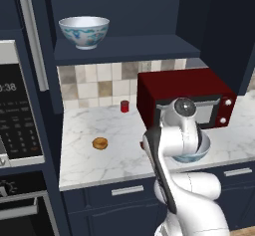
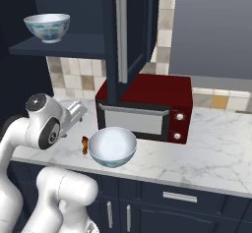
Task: Pick both bowls and place them on the counter. Then place the chicken drumstick in one bowl and place the bread in the other bowl.
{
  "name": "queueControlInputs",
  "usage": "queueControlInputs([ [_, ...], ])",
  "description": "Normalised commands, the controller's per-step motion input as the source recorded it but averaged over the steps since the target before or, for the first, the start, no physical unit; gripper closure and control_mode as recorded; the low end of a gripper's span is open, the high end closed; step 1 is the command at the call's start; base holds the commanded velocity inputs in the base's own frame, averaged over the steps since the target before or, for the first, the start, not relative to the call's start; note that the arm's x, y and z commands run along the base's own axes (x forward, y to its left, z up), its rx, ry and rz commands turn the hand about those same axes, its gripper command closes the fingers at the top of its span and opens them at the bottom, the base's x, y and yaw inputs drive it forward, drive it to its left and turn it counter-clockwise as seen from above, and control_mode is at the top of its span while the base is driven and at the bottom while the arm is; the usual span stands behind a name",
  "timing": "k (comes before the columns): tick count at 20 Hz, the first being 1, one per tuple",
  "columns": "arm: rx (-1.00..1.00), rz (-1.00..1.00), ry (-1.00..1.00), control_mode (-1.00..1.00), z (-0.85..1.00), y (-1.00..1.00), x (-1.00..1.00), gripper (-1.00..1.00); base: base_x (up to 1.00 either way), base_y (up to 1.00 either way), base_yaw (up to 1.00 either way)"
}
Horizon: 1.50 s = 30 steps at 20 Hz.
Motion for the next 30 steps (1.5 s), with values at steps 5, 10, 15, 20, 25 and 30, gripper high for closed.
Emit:
queueControlInputs([
  [5,0.01,0.03,-0.13,-1.00,0.52,0.06,-0.32,-1.00,0.00,0.00,0.00],
  [10,0.00,0.02,-0.20,-1.00,0.43,0.16,-0.25,-1.00,0.00,0.00,0.00],
  [15,0.00,0.13,-0.15,-1.00,0.52,0.10,-0.26,-1.00,0.00,0.00,0.00],
  [20,0.01,0.24,-0.03,-1.00,0.55,0.10,-0.23,-1.00,0.00,0.00,0.00],
  [25,0.00,0.19,0.00,-1.00,0.59,0.14,-0.07,-1.00,0.00,0.00,0.00],
  [30,0.00,0.20,-0.16,-1.00,0.49,0.14,0.00,-1.00,0.00,0.00,0.00],
])
